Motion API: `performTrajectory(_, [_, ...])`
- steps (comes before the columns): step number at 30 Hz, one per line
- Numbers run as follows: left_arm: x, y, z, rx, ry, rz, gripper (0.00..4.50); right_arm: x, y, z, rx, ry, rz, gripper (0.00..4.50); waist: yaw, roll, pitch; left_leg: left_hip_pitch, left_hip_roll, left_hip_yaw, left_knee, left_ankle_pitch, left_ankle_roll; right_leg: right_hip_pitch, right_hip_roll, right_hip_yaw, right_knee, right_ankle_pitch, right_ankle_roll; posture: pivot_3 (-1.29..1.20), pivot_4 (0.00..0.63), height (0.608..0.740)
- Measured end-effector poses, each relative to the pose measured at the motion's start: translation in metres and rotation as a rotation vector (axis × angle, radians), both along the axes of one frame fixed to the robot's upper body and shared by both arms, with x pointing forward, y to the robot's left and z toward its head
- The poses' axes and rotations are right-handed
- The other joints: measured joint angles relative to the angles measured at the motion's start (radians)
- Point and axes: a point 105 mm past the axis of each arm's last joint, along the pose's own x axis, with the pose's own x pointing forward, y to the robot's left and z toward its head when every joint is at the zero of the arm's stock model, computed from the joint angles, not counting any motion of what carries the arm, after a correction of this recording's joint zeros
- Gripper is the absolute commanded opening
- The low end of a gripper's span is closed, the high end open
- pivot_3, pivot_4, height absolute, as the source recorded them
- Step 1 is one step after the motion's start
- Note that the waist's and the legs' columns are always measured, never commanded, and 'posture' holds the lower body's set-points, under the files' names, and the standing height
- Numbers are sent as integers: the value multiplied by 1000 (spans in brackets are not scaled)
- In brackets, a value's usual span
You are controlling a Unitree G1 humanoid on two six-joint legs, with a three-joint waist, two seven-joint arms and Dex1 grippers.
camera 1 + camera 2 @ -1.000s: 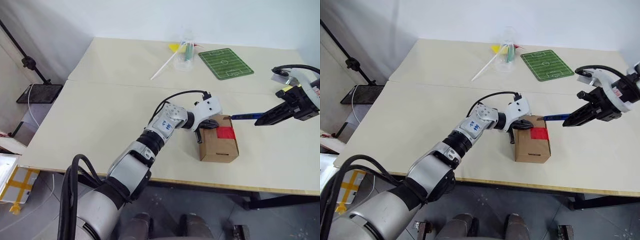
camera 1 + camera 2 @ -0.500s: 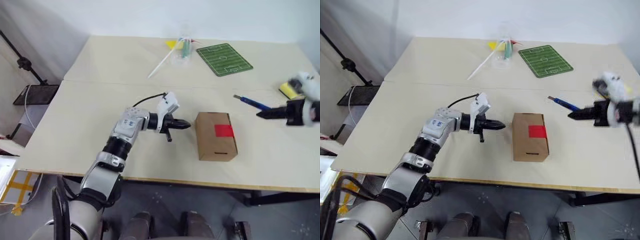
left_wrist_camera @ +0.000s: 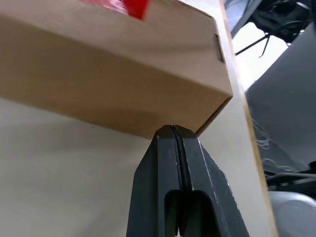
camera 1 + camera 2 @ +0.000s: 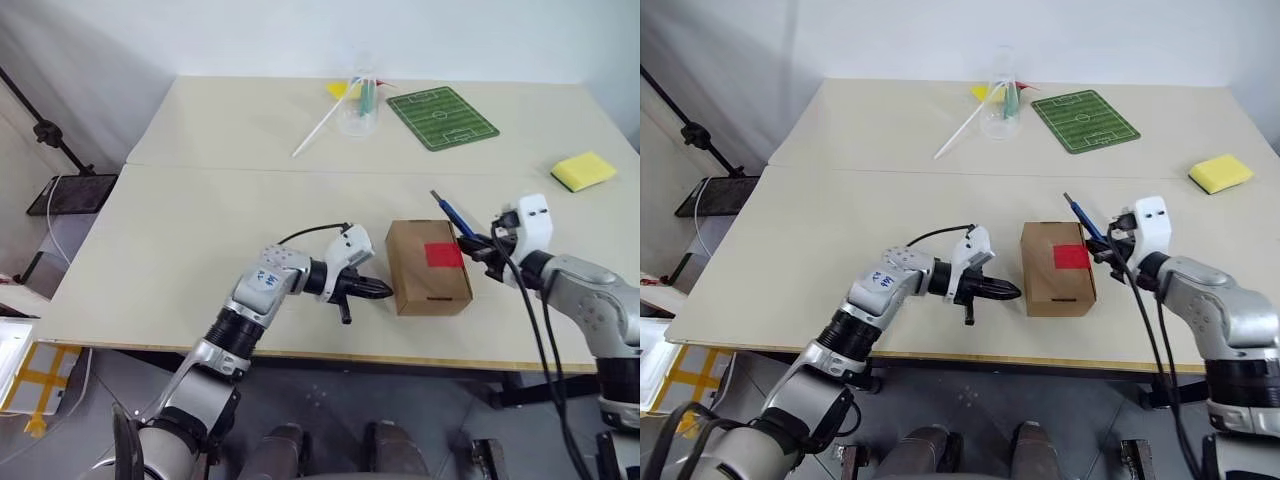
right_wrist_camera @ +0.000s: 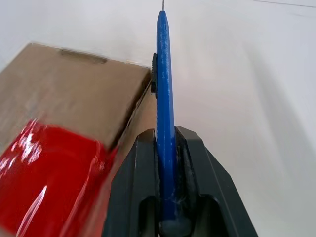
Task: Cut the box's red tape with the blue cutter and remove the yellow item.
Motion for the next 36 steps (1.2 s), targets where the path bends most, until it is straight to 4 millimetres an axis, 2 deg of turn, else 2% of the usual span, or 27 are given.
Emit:
performTrajectory(6, [-9,-5,-6,9,15,-19,0,9,12,-6,-26,21,34,169,1,0,0,0,0,0,0,0,0,0,0,0,0,0,0,0,150,740])
performTrajectory(14, [-8,-5,-6,13,4,-6,0,11,5,-11,-51,43,46,169,0,0,0,0,-1,0,0,0,0,0,0,0,0,0,0,0,150,740])
performTrajectory(17, [-10,4,1,18,-25,-35,0,0,-13,7,-138,59,78,169,3,2,1,-2,-1,0,0,0,0,-1,-1,0,0,0,0,0,150,740])
performTrajectory(19, [-7,21,9,9,-21,-37,0,-16,-29,30,-207,117,94,169,2,6,3,-2,-1,0,0,0,0,-1,-1,1,-2,0,0,0,150,740])
performTrajectory(21, [3,38,21,-7,-35,-4,0,-30,-35,57,-213,169,99,169,0,6,3,-2,1,0,0,0,0,-1,0,1,-3,0,0,0,150,740])
performTrajectory(23, [9,40,41,-36,-84,-5,0,-40,-29,77,-193,187,128,169,0,5,3,-1,3,-1,0,-1,-1,1,0,2,-6,0,0,0,150,740])
performTrajectory(26, [18,32,57,-92,-116,-6,0,-48,-14,84,-149,221,185,169,4,4,4,-2,1,-1,0,0,0,1,-1,2,-8,0,0,0,150,740])
performTrajectory(28, [36,41,66,-103,-170,43,0,-55,3,97,-61,218,265,169,4,3,5,-3,0,-1,0,0,0,-1,-1,2,-7,0,0,0,150,740])
performTrajectory(31, [50,63,79,-57,-353,27,580,-68,18,116,90,230,363,169,2,3,5,-3,1,-1,-2,0,-1,-1,-1,1,-7,0,0,0,150,740])
performTrajectory(33, [50,72,83,-60,-480,-23,1103,-71,19,113,184,291,392,169,1,3,5,-2,1,-2,-2,-1,0,-1,-2,1,-6,0,0,0,150,740])
performTrajectory(36, [45,73,89,-101,-643,-89,1939,-72,27,102,265,384,436,169,6,2,6,-3,-2,-2,-1,-1,1,-1,-8,-1,-6,0,0,0,150,740])
